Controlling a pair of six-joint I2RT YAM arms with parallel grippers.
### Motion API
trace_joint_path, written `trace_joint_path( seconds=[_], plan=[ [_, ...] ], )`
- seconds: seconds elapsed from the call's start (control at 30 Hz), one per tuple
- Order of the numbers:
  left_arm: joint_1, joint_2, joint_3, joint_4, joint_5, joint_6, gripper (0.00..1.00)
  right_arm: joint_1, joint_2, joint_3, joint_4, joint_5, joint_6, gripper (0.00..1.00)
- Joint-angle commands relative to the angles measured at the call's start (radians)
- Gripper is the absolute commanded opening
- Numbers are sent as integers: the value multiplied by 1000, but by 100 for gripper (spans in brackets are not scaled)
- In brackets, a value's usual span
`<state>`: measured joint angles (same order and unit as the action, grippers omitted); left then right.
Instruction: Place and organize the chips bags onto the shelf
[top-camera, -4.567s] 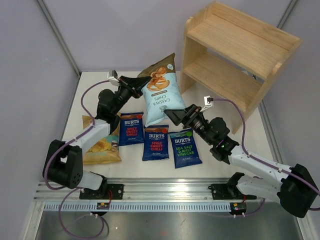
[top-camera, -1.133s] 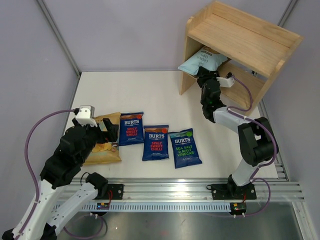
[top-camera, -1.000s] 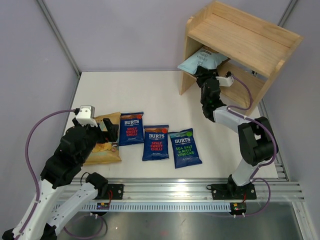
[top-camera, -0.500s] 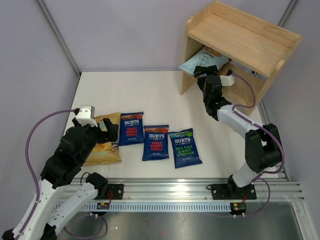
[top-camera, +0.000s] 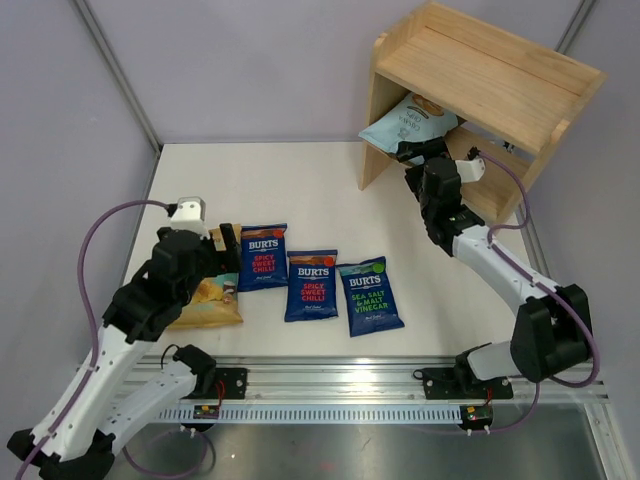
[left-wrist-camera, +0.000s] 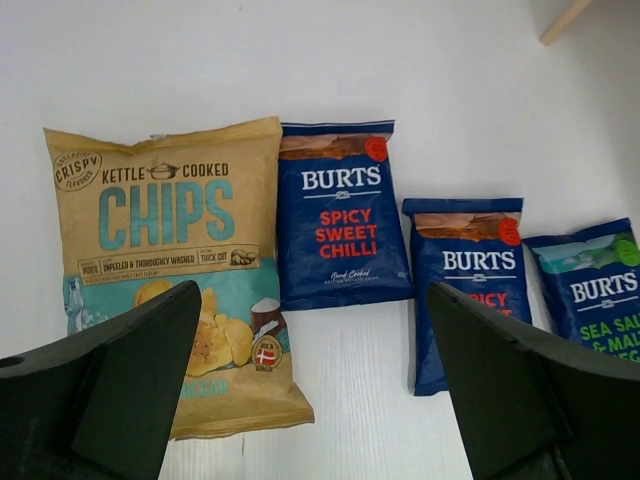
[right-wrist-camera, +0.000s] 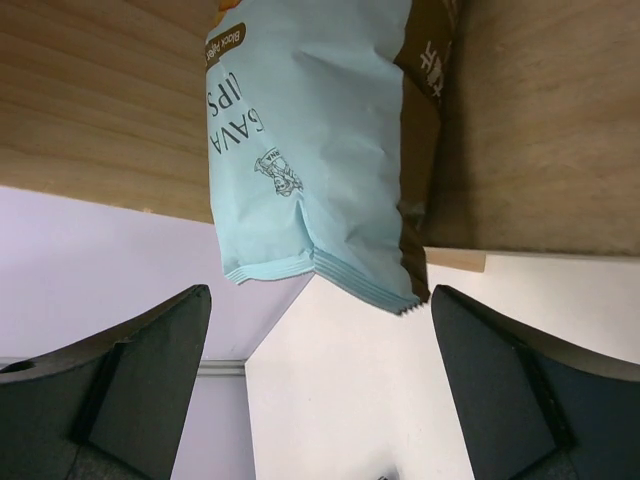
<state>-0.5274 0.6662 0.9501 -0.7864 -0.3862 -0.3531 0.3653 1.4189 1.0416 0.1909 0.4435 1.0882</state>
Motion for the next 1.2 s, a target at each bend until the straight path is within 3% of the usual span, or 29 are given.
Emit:
trace_joint_path(
  seconds=[0.0,0.13,0.27,0.4,0.53,0.6,0.67,0.83,0.93,1.1,1.17],
  plan=[
    [23,59,59,-14,-77,-40,99,-22,-83,-40,-34,12,-17,100],
    [130,111,59,-19,-47,-66,99,-23,-181,-84,-45,-89,-111,100],
    [420,183,24,27,110,-53,99,-23,-319,-167,13,-326,-296,99],
    [561,259,32,29,179,-69,99,-23,-496,-248,-16,-584,-430,100],
    [638,292,16,39,100,-83,99,-22,-590,-285,-59,-889,-507,99],
    [684,308,1,61,101,-92,99,-23,-627,-334,-53,-945,-510,99],
    [755,326,13,113,225,-84,99,-23,-647,-367,-33,-1052,-571,99],
    [865,412,108,263,429,-46,99,-23,-663,-426,83,-1193,-560,100],
    [917,496,159,292,519,21,99,-23,-647,-413,43,-1238,-554,100],
    [1026,546,133,341,651,111,99,-23,-635,-402,-42,-1171,-585,99],
    [1069,561,85,444,821,140,99,-23,-640,-391,-82,-1140,-599,99]
  ],
)
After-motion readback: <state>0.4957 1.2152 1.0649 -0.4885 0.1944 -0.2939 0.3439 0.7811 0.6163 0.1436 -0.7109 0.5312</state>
